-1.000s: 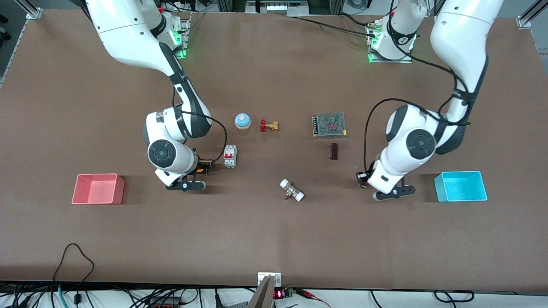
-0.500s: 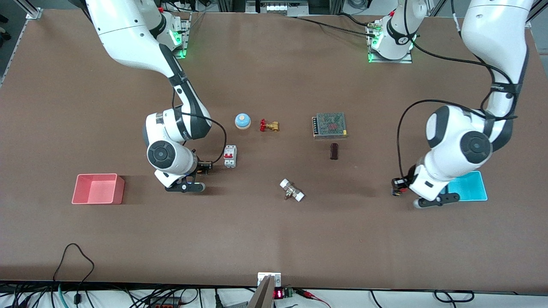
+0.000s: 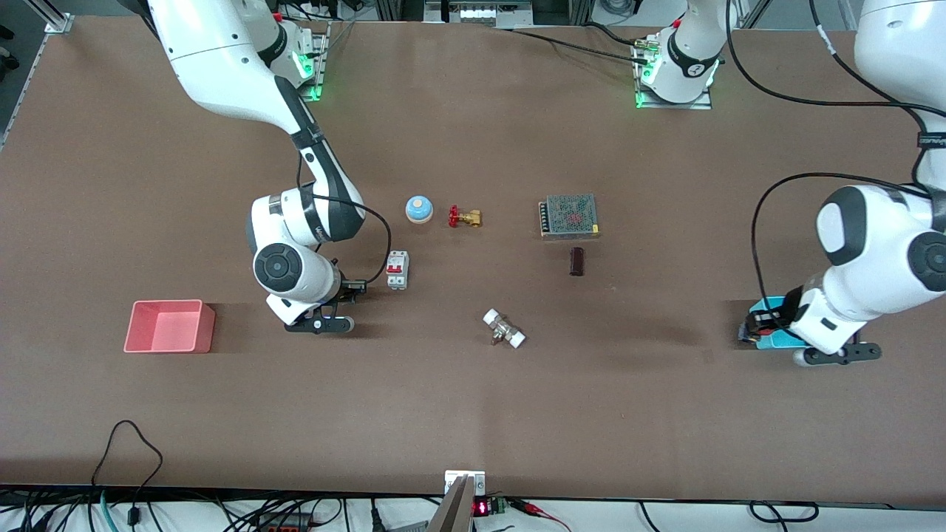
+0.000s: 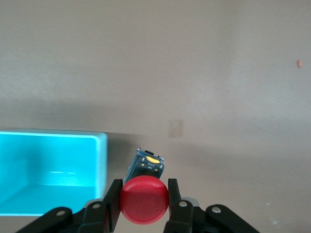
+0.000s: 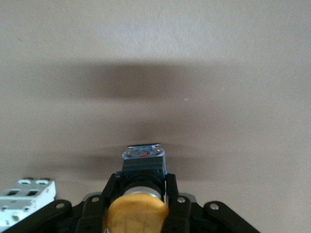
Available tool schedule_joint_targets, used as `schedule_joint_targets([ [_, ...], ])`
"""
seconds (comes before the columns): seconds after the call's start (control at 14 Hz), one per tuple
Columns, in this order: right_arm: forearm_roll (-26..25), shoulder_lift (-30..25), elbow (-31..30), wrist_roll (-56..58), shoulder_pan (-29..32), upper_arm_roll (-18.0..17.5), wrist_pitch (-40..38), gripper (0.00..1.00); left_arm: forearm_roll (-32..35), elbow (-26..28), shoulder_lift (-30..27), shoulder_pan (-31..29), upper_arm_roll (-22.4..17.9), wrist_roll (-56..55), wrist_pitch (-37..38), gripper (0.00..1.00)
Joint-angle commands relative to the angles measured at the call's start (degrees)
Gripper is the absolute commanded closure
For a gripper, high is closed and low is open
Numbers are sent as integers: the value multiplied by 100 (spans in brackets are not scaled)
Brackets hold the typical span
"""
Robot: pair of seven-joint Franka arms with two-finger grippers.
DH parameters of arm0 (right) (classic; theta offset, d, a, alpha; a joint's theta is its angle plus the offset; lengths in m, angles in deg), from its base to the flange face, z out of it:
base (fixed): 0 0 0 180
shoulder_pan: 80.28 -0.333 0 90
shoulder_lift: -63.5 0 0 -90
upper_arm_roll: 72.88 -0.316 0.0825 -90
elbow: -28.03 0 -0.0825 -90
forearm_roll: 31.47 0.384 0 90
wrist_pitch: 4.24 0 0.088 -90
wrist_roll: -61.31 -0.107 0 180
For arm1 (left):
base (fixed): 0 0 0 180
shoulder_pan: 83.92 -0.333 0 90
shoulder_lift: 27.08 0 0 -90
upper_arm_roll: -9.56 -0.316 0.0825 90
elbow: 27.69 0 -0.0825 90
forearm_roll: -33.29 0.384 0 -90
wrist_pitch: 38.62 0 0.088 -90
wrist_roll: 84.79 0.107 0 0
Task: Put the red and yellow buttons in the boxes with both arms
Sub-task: 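Carry the red button to the cyan box with the left gripper, then carry the yellow button to the pink box while the left gripper lowers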
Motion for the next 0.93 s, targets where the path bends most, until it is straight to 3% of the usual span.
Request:
schedule_joint_targets([
  [0.0,-16,-63,561,53,88,112,-192,81,66,-59,-10,-339,54,588,134,72],
  [0.21,-16,-529,571,394,115,551,-430,81,31,-68,43,-621,54,1098,134,72],
  [0.57,1,-679,562,1773,255,1719,-975,81,84,-68,271,-920,46,1600,99,72],
  [0.86,89,-487,562,2732,1150,1827,-1029,81,93,-68,587,-956,46,1724,46,71],
])
